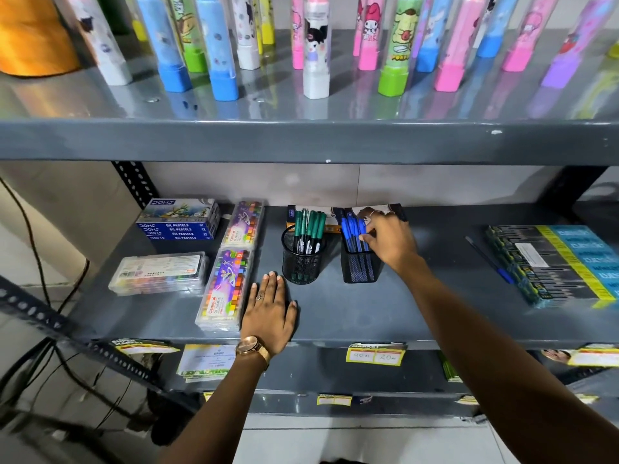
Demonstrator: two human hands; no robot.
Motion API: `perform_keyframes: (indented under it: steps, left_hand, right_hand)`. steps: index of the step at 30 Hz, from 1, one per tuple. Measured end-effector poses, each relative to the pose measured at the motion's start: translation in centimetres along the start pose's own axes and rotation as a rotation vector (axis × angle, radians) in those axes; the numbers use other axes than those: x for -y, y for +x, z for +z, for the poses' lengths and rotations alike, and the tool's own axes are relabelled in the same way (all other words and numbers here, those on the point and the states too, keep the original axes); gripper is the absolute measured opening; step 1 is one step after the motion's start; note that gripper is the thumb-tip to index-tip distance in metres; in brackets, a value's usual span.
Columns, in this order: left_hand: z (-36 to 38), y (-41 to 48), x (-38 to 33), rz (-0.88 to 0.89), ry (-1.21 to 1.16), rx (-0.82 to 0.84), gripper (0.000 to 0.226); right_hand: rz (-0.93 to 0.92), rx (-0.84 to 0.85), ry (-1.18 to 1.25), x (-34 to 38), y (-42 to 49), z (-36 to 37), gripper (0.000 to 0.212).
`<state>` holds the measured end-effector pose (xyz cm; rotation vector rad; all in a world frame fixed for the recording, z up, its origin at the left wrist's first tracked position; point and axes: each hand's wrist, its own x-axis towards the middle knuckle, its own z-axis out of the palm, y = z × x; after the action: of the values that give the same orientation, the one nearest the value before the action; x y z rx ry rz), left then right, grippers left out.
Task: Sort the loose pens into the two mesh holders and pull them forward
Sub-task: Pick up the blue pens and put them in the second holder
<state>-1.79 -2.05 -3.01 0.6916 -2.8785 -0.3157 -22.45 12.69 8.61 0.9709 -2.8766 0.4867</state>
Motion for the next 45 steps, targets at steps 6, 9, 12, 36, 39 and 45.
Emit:
perform_keyframes:
  steps: [6, 9, 12, 36, 39, 45]
  left_hand:
    - [0.0, 0.0, 0.0, -0.003, -0.001, -0.012, 0.077]
    - [0.0, 0.0, 0.0, 0.001, -0.005, -0.01, 0.077]
    - [0.0, 0.1, 0.0, 0.003, -0.007, -0.009, 0.077]
    - [0.3, 0.2, 0.0, -0.007, -0.01, -0.002, 0.077]
    - [0.3, 0.2, 0.0, -0.01, -0.01, 0.001, 0.077]
    - [0.1, 0.1, -0.1, -0.002, 0.002, 0.001, 0.078]
  right_hand:
    - [0.002, -0.034, 0.004, -0.3, 0.3, 0.8, 0.041]
    - [0.032, -0.037, 0.086, -0.8, 0.4, 0.8, 0.043]
    - [0.129, -0.158, 0.244, -2.4, 0.1, 0.8, 0.047]
    - [0.474, -0.035, 0.131, -13.3, -5.4, 2.8, 0.039]
    - [0.358, -0.015, 0.176, -11.3, -7.3, 3.4, 0.032]
    - [0.505, 0.104, 0.234, -9.4, -8.4, 2.7, 0.025]
